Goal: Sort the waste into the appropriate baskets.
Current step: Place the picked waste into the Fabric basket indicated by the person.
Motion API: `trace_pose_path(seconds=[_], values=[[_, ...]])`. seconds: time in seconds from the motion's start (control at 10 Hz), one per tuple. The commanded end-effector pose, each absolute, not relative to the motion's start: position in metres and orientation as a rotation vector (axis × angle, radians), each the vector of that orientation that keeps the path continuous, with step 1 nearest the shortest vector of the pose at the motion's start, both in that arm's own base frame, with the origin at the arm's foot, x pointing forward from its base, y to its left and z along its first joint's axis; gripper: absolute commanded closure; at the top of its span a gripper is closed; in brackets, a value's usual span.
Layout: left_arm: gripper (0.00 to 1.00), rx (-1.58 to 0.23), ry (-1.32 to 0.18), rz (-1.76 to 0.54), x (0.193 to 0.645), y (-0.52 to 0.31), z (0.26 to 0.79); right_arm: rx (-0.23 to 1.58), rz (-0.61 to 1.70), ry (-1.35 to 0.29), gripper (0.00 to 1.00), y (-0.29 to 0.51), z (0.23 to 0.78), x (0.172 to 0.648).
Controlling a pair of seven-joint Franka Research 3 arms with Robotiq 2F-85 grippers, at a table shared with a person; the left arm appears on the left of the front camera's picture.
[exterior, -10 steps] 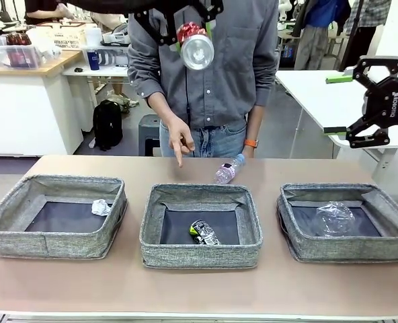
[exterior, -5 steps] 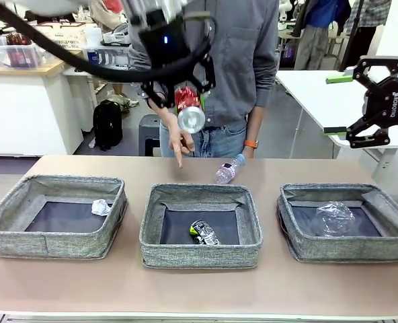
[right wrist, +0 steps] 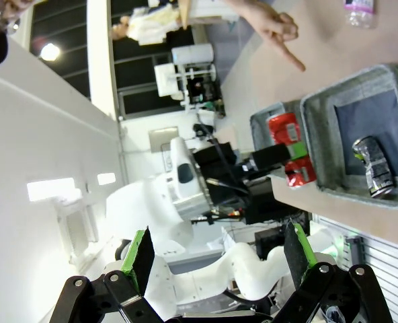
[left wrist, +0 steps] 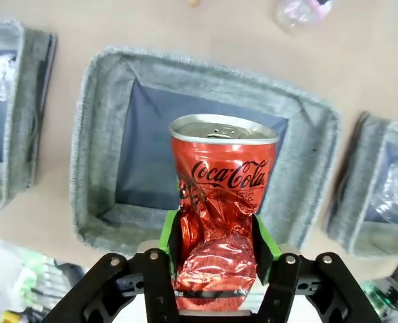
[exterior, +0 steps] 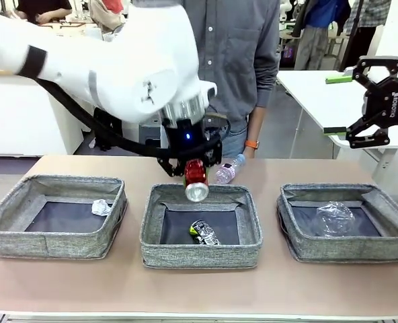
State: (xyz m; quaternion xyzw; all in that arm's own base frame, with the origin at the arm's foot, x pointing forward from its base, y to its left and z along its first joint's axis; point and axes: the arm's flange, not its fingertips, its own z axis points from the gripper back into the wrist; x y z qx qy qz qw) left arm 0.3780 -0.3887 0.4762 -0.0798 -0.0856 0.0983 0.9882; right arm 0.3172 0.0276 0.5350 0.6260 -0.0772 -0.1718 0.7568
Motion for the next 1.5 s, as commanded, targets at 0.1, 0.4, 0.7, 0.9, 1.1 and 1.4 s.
trace_pose_path(seconds=[0.1,0.4,0.7,0.9,1.1,1.4], values=[[0.53,-0.09,-0.198,0.22,0.381,-0.404,0.457,1.377,-0.382,-0.186,0.0,0.029,0.537,0.319],[0.53,-0.088,-0.184,0.23,0.383,-0.407,0.453,1.377,-0.382,-0.186,0.0,0.029,0.537,0.319],[0.0,-0.089,-0.172,0.226,0.382,-0.408,0.452,1.377,-0.382,-0.186,0.0,0.029,0.537,0.319],[0.0,-0.09,-0.181,0.23,0.382,-0.409,0.453,1.377,-0.382,-0.186,0.0,0.029,0.537,0.319],[0.0,-0.097,-0.192,0.245,0.382,-0.407,0.456,1.377,-0.382,-0.186,0.0,0.029,0.537,0.319],[0.0,-0.116,-0.19,0.25,0.38,-0.408,0.464,1.377,-0.382,-0.186,0.0,0.029,0.537,0.319]])
